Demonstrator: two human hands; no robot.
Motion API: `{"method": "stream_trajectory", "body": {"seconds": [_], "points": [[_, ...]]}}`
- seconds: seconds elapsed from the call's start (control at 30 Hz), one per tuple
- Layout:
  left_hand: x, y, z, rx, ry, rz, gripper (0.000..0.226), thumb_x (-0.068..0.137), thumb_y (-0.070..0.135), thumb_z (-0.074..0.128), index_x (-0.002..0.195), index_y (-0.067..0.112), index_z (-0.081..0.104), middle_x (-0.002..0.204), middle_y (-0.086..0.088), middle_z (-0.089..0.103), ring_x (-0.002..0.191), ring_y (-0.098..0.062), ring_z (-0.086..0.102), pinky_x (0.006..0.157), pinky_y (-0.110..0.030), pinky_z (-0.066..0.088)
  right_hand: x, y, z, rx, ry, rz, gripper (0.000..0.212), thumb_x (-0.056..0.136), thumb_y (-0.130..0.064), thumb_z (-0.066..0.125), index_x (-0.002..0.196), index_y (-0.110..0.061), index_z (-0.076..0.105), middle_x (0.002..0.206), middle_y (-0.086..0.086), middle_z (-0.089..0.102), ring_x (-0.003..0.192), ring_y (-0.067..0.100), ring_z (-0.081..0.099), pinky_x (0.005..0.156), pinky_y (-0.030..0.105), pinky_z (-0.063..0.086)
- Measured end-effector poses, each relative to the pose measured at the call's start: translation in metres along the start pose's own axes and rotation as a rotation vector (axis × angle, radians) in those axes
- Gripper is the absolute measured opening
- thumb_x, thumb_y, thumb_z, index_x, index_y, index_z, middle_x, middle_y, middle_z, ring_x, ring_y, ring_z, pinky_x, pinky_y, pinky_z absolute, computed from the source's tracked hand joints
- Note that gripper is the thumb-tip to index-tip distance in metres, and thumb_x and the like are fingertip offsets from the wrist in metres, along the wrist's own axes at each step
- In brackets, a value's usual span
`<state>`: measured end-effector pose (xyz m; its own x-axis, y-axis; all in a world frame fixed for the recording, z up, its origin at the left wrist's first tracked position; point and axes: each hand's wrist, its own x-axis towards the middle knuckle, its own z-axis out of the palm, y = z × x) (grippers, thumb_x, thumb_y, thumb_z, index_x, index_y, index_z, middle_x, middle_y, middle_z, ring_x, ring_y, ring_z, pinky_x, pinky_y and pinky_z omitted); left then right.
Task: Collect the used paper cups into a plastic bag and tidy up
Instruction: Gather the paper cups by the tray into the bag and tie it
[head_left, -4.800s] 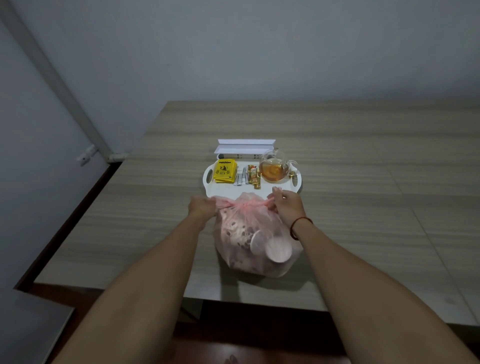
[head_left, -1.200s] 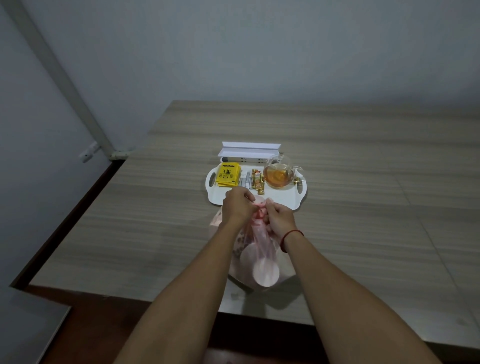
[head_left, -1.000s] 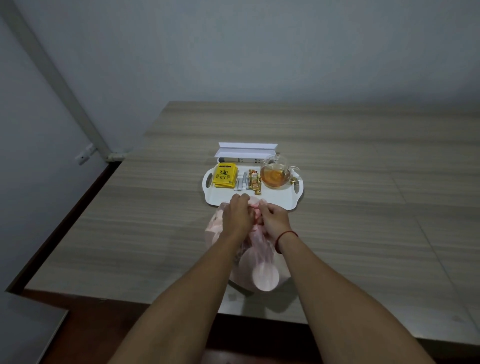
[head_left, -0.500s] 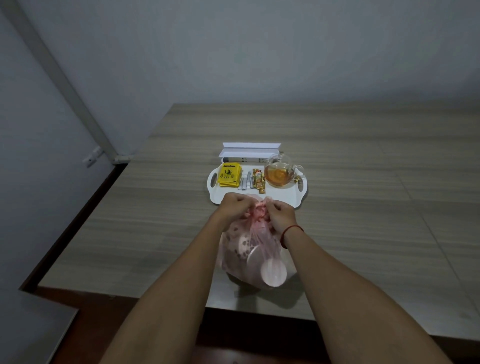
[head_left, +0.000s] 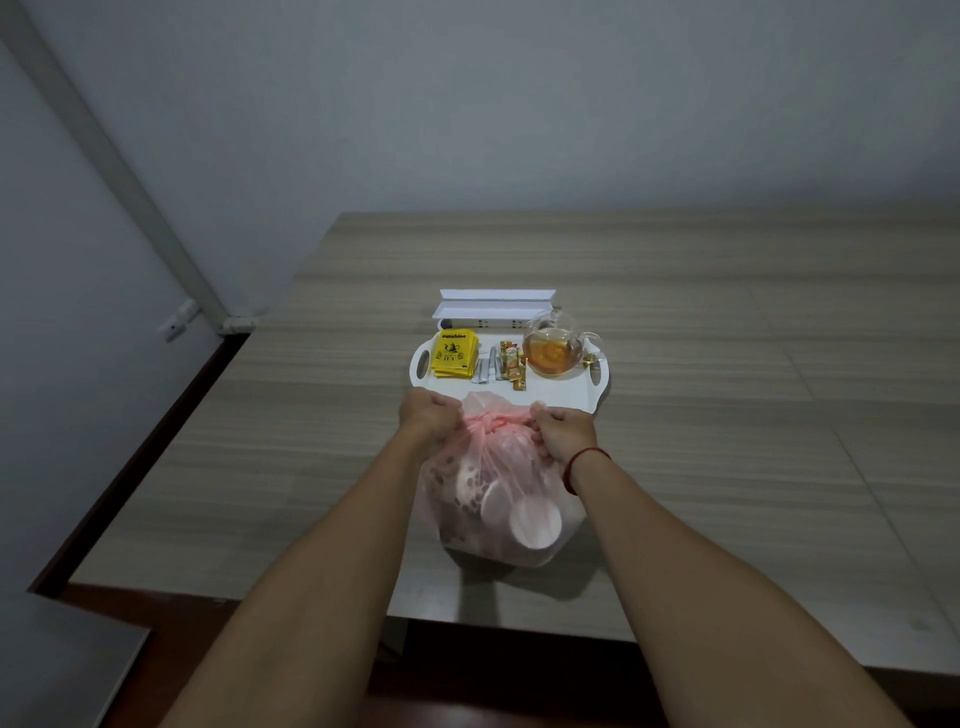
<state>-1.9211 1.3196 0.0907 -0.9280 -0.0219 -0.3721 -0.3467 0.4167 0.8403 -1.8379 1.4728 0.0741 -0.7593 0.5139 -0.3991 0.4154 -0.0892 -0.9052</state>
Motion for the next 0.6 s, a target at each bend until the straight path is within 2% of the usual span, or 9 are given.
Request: {"method": "stream_trajectory", "body": {"seconds": [0.13,0.2,0.27,0.33,0.37,0.43,0.5,0.53,0.6], "points": [[0.004,-0.005,-0.001,0.045,0.023,0.042,0.018,0.083,-0.003,0.066,0.074,0.013,0.067,0.094,-0.010,0.068,0.089,-0.024,0.069,0.080,-0.034,0.060,-0.002,-0.002,-0.002,-0.024,0.000,0.020,0.028,0.094,-0.026,0.056,0.073,-0.012,0.067,0.059,0.004,0.058,0.047,0.013,0.047,0.046,0.022,0.040],[0.000,-0.006,-0.001,0.057,-0.001,0.062,0.013,0.084,-0.001,0.065,0.087,0.011,0.068,0.096,-0.011,0.068,0.079,-0.021,0.067,0.073,-0.032,0.059,-0.002,-0.007,-0.005,-0.019,-0.050,0.031,0.027,0.095,-0.024,0.054,0.076,-0.010,0.067,0.062,0.005,0.059,0.047,0.013,0.046,0.044,0.021,0.039],[-0.003,-0.005,-0.004,0.066,-0.037,0.068,0.017,0.085,0.003,0.064,0.098,0.013,0.061,0.091,-0.011,0.066,0.064,-0.018,0.062,0.061,-0.028,0.053,0.000,-0.015,-0.010,0.027,-0.097,0.068,0.019,0.094,-0.017,0.052,0.084,-0.008,0.065,0.072,0.009,0.061,0.051,0.015,0.048,0.043,0.021,0.038],[-0.005,-0.004,-0.014,0.112,-0.076,0.084,0.020,0.085,0.008,0.064,0.103,0.013,0.056,0.083,-0.008,0.064,0.059,-0.017,0.058,0.058,-0.026,0.049,0.004,-0.019,-0.019,0.031,-0.111,0.100,0.014,0.092,-0.012,0.049,0.087,-0.009,0.062,0.080,0.010,0.060,0.055,0.016,0.049,0.043,0.022,0.036],[-0.005,-0.005,-0.019,0.163,-0.097,0.097,0.019,0.084,0.009,0.065,0.101,0.011,0.057,0.080,-0.007,0.064,0.059,-0.016,0.057,0.058,-0.026,0.049,0.005,-0.018,-0.025,-0.042,-0.123,0.073,0.014,0.091,-0.012,0.050,0.085,-0.010,0.062,0.080,0.008,0.060,0.058,0.015,0.049,0.045,0.023,0.038],[-0.007,-0.012,-0.026,0.287,-0.140,0.143,0.012,0.082,0.011,0.070,0.091,0.004,0.065,0.075,-0.006,0.063,0.059,-0.015,0.057,0.056,-0.026,0.050,0.001,-0.014,-0.035,-0.291,-0.166,-0.049,0.010,0.089,-0.014,0.058,0.088,-0.010,0.068,0.084,0.004,0.062,0.072,0.016,0.055,0.062,0.025,0.047],[-0.012,-0.021,-0.026,0.357,-0.211,0.204,0.014,0.079,0.015,0.076,0.081,0.002,0.071,0.072,-0.004,0.066,0.059,-0.013,0.059,0.056,-0.024,0.051,-0.005,-0.008,-0.037,-0.431,-0.247,-0.111,0.025,0.083,-0.012,0.069,0.107,-0.007,0.068,0.097,0.002,0.062,0.093,0.017,0.058,0.087,0.028,0.049],[-0.016,-0.024,-0.025,0.386,-0.266,0.239,0.018,0.076,0.019,0.080,0.084,0.003,0.074,0.076,-0.002,0.069,0.063,-0.013,0.063,0.058,-0.024,0.053,-0.009,-0.005,-0.036,-0.460,-0.271,-0.132,0.033,0.081,-0.013,0.072,0.113,-0.006,0.067,0.101,0.002,0.063,0.098,0.017,0.058,0.092,0.028,0.048],[-0.021,-0.029,-0.019,0.491,-0.366,0.307,0.031,0.073,0.029,0.083,0.095,0.008,0.078,0.093,0.002,0.073,0.083,-0.012,0.069,0.069,-0.025,0.057,-0.016,-0.007,-0.031,-0.536,-0.240,-0.218,0.034,0.080,-0.016,0.074,0.112,-0.006,0.069,0.106,0.004,0.067,0.100,0.017,0.060,0.094,0.028,0.048]]}}
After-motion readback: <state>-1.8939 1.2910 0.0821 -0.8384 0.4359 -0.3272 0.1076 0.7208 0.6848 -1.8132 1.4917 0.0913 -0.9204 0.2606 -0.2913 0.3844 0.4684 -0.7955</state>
